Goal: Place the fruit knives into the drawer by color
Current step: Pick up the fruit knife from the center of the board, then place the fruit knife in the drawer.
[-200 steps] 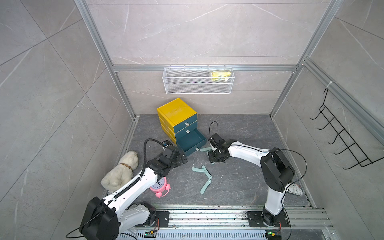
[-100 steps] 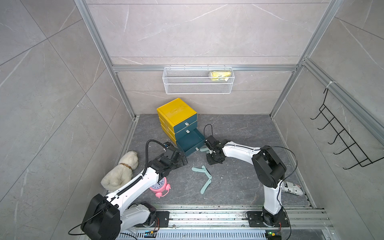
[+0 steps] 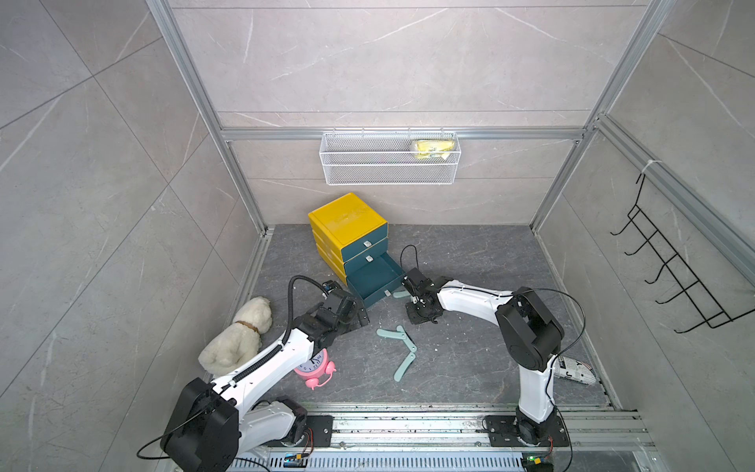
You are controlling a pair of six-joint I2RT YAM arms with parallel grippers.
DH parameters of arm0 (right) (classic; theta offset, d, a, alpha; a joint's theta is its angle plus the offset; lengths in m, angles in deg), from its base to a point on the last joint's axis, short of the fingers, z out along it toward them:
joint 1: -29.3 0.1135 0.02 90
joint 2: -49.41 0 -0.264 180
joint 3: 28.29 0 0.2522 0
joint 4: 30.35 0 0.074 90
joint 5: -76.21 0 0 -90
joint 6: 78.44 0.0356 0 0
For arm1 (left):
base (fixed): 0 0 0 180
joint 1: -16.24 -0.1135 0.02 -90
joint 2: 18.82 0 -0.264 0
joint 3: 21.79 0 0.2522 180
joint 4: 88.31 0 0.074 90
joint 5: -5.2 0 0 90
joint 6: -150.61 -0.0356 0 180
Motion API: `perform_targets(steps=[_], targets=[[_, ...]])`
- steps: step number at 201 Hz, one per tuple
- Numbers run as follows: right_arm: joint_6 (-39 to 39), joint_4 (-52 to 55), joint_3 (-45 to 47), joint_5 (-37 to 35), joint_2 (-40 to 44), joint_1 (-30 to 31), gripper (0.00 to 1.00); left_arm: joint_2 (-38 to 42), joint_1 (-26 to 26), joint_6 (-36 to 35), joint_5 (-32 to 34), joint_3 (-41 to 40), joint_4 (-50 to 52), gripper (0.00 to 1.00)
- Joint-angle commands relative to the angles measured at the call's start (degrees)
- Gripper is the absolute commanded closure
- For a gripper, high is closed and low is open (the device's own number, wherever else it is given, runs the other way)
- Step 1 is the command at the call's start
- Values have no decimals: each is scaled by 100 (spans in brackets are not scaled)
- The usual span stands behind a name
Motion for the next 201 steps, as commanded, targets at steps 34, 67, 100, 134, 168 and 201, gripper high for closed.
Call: perform_targets(steps=[34, 67, 100, 134, 168, 201], targets=[[145, -283, 486, 159, 1064, -4, 82, -19, 18, -113, -106, 58, -74, 1], [209, -289, 10, 598, 1360, 40, 81, 14, 19, -135, -99, 69, -23, 1], [683, -444, -1047, 965, 570, 39, 81, 63, 19, -123, -101, 91, 39, 1], [1015, -512, -2278, 972, -444, 30, 81, 116, 23, -132, -129, 113, 165, 1], [1108, -108, -3406, 888, -1296, 0, 81, 180, 23, -173, -191, 105, 258, 1], [1301, -87, -3635, 841, -1657, -22, 77, 177, 20, -198, -287, 77, 217, 1]])
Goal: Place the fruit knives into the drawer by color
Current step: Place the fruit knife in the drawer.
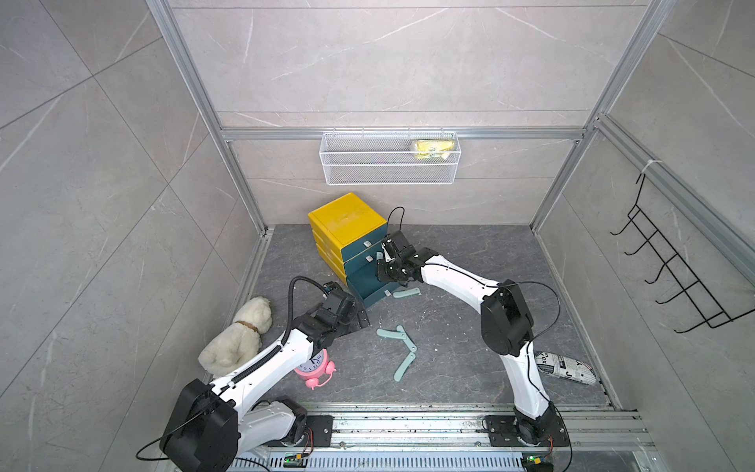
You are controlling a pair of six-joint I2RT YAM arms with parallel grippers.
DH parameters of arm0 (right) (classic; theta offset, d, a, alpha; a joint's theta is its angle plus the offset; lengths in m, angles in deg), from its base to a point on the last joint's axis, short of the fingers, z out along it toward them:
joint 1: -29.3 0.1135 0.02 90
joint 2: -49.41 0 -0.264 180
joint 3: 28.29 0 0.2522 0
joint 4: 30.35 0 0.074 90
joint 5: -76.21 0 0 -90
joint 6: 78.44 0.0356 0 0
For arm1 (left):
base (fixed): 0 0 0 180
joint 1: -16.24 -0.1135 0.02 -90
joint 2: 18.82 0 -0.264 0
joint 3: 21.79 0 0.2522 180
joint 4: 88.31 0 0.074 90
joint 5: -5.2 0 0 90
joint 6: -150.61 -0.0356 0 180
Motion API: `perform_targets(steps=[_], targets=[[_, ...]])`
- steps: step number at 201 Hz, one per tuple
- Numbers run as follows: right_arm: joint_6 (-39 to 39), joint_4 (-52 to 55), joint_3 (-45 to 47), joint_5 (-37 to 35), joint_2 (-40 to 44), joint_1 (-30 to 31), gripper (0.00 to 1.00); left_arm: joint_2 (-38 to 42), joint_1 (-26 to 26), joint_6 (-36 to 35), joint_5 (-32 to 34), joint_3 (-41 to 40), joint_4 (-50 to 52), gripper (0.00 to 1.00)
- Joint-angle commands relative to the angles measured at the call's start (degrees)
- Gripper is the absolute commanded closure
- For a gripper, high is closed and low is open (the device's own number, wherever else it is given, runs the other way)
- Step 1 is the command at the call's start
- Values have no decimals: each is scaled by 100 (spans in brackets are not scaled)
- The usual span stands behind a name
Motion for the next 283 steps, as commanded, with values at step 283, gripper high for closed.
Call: perform_targets(steps=[283], targets=[[763, -1323, 4914, -457, 3690, -1197, 48, -2424, 2792, -1312, -665, 1508, 675, 13]])
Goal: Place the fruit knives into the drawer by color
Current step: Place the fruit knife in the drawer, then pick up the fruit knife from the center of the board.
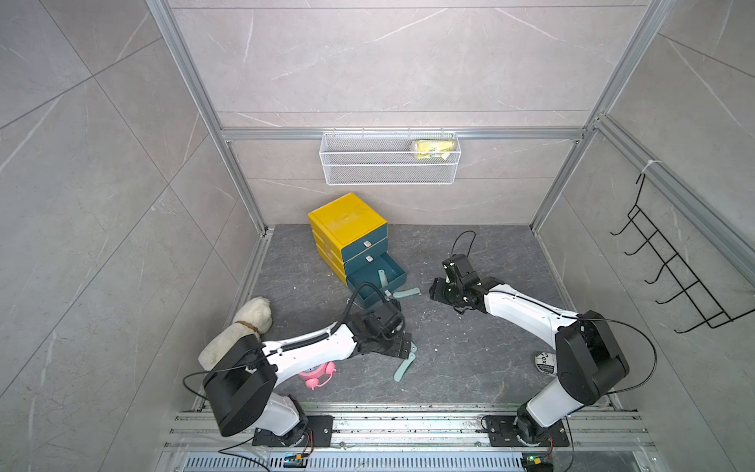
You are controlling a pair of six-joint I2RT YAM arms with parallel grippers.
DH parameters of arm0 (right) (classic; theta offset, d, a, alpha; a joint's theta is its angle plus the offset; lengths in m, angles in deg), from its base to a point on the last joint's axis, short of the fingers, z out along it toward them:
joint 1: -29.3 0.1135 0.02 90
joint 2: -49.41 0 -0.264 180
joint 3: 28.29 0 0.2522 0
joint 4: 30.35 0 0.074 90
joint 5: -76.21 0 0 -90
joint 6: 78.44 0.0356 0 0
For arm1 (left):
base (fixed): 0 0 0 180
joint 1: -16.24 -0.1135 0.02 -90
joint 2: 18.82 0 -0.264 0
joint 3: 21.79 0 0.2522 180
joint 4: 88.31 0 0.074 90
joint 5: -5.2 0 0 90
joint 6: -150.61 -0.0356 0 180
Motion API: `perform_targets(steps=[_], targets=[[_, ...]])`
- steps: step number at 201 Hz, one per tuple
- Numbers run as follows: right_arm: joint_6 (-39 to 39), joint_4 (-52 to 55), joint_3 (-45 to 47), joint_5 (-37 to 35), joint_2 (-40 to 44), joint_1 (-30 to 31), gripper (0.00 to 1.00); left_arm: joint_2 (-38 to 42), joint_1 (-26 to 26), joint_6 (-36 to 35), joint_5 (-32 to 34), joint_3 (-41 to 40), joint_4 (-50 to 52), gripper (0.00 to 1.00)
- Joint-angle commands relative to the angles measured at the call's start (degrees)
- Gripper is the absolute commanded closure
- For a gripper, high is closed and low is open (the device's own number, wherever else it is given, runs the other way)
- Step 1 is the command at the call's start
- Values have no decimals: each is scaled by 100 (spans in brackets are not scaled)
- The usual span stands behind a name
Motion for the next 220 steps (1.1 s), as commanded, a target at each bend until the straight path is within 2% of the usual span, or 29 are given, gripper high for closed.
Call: perform_targets(steps=[1, 51, 87, 110, 138, 188, 220], targets=[[51, -180, 115, 2, 231, -43, 48, -473, 468, -377, 303, 478, 531, 13], [8, -238, 276, 60, 381, -114, 48, -1058, 737, -477, 424, 722, 783, 26], [6, -281, 345, 86, 470, -198, 48, -1498, 875, -617, 469, 927, 1066, 41], [6, -299, 349, 86, 499, -243, 48, -1581, 884, -645, 388, 901, 1080, 46], [6, -326, 332, 121, 484, -274, 48, -1679, 901, -688, 311, 951, 1108, 59], [15, -356, 330, 161, 439, -309, 48, -1658, 910, -652, 550, 988, 1158, 79], [27, -386, 362, 191, 427, -316, 48, -1563, 910, -597, 753, 1049, 1209, 83]])
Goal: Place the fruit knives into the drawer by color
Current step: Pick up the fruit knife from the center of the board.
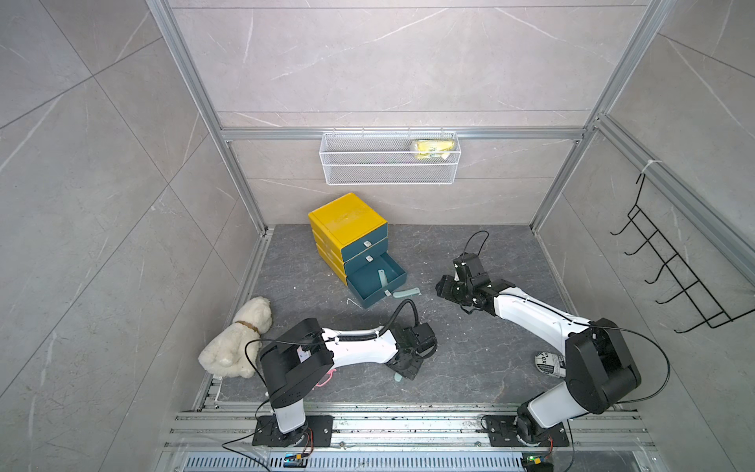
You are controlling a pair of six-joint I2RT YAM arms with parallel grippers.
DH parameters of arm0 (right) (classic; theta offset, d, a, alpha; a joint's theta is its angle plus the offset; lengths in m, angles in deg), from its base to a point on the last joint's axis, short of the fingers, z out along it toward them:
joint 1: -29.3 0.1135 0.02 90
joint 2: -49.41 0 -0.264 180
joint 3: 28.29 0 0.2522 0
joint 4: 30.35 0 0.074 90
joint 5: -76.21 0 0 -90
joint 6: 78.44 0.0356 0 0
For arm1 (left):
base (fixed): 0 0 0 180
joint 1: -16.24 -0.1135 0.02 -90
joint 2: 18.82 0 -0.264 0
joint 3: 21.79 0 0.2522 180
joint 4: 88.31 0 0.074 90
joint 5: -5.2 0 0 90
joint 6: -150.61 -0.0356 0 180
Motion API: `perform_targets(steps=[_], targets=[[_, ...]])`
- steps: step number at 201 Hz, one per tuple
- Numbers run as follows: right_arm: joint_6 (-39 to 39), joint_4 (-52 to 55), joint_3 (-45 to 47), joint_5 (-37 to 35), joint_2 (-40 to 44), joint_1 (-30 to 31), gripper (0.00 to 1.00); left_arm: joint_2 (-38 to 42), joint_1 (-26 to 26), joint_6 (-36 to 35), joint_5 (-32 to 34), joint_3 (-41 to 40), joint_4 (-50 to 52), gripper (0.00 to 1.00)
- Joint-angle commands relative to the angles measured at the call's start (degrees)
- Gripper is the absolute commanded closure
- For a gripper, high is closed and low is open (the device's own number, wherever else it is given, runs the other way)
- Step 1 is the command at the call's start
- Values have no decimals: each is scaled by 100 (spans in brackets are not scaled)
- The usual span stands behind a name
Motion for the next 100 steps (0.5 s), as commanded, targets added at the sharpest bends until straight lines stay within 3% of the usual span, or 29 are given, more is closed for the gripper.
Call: perform_targets(steps=[1, 100], targets=[[25, -85, 111, 60, 92, -20, 48, -27, 20, -15, 189, 77, 280, 83], [94, -136, 130, 129, 102, -52, 48, 692, -70, -40, 1076, 448, 745, 86]])
